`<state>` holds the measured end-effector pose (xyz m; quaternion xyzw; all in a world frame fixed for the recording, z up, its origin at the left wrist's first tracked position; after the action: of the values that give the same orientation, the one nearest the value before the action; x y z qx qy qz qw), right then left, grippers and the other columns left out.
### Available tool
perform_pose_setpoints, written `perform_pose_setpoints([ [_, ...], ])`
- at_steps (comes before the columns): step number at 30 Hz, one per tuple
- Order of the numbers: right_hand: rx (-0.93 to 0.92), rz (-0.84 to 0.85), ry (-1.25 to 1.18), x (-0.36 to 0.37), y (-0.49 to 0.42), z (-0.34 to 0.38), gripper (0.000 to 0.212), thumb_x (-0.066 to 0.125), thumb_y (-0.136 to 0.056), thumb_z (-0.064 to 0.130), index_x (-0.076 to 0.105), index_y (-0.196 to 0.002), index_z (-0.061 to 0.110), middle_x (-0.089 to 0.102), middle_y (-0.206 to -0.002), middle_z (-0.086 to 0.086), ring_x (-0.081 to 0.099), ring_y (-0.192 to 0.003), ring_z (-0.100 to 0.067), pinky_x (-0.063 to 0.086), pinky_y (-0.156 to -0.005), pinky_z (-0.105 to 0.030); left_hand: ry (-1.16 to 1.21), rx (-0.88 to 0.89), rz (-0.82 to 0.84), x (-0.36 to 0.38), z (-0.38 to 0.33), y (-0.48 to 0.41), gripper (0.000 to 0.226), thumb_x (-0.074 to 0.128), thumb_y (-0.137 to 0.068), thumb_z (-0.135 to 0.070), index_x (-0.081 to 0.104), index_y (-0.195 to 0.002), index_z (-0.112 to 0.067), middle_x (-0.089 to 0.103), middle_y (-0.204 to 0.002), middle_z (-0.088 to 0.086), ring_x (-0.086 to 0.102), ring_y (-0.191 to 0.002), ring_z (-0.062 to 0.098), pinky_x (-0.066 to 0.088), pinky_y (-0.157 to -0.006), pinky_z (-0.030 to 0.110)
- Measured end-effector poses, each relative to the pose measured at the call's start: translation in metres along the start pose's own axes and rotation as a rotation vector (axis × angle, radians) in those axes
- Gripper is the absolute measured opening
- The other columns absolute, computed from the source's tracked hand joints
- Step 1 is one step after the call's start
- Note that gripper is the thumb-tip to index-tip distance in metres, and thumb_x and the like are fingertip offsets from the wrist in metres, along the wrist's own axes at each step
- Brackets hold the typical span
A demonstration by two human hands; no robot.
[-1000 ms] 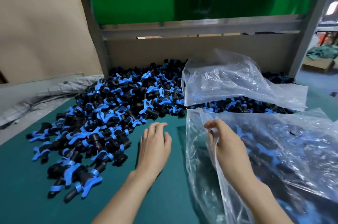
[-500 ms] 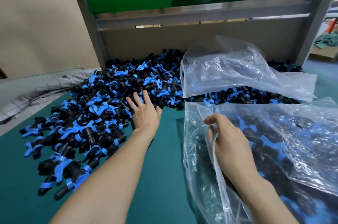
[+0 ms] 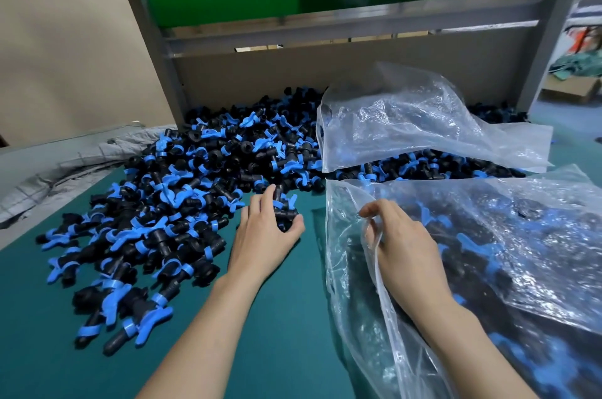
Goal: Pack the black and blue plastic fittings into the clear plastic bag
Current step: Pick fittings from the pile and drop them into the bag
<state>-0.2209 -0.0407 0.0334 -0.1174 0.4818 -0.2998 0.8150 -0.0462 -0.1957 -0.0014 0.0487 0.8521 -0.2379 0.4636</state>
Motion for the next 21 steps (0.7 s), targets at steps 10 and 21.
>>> perform_pose_setpoints([
  [10,-0.002,0.023,-0.002,0.001,0.001,-0.001,0.017,0.043,-0.098,0.035,0.054,-0.109,0.03,0.064,-0.111,0.01,0.057,-0.088,-0.023,0.044,-0.071,-0.037,0.247,-0.071,0.141,-0.007,0.003,0.015,0.101,0.044,-0.073,-0.085,-0.012,-0.149,-0.048,-0.011,-0.16,-0.021,0.03,-0.145,0.024,0.035,-0.111,0.049],
  [21,-0.012,0.011,0.004,0.002,0.001,-0.002,0.012,0.046,-0.099,0.033,0.054,-0.107,0.029,0.065,-0.107,0.009,0.057,-0.084,-0.024,0.043,-0.069,-0.036,-0.064,-0.016,-0.15,-0.036,0.006,0.053,0.044,0.053,-0.088,-0.045,0.041,-0.122,-0.022,0.04,-0.116,-0.005,0.045,-0.11,0.018,0.042,-0.09,0.033],
])
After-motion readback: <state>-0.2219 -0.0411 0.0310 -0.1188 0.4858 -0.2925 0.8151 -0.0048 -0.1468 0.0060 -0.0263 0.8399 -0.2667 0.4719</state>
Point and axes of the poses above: each hand's wrist, its own y-axis away from the middle knuckle, its own x-axis out of the palm, z = x × y, the point moved 4 cm from there along -y, towards the middle knuckle
